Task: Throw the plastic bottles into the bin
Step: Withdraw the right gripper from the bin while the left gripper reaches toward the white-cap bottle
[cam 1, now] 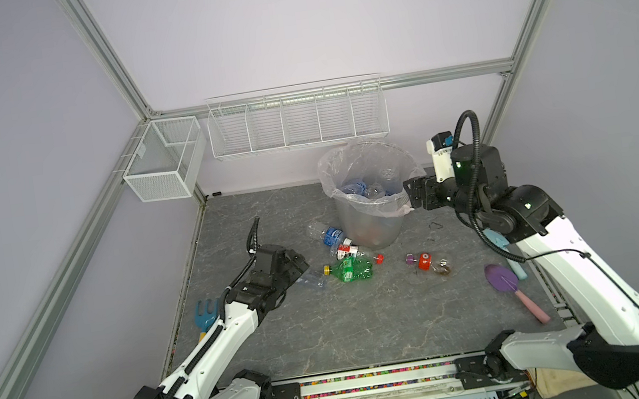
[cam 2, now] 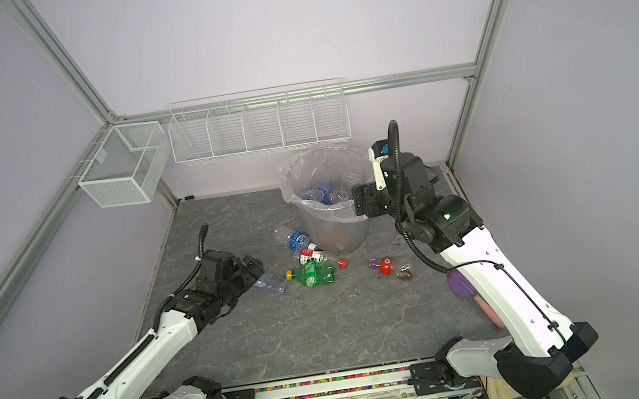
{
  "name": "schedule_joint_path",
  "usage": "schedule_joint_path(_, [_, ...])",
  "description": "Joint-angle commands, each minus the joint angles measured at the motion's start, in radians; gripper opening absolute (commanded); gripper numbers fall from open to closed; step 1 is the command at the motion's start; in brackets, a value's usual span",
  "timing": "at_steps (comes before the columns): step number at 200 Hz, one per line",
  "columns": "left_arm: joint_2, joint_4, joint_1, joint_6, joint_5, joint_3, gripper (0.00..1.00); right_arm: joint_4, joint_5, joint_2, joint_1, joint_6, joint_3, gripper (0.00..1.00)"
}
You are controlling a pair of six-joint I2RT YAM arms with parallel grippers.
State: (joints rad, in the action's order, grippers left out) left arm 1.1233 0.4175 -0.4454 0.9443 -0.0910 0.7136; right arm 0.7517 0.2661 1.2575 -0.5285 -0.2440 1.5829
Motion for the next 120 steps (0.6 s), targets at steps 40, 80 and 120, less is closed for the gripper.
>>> schedule_joint_path(40, [0.158, 0.064, 0.011, 0.169, 0.008, 0.082, 0.99, 0.001, -0.001, -0.074, 0.043, -0.051, -0.102, 0.88])
schedule_joint_path(80, [0.245, 0.124, 0.011, 0.205, 0.016, 0.151, 0.99, 0.004, -0.008, -0.098, 0.065, -0.058, -0.139, 0.88])
schedule_joint_path(120, [0.279, 0.159, 0.011, 0.248, -0.009, 0.180, 0.99, 0.014, -0.012, -0.119, 0.088, -0.061, -0.161, 0.88])
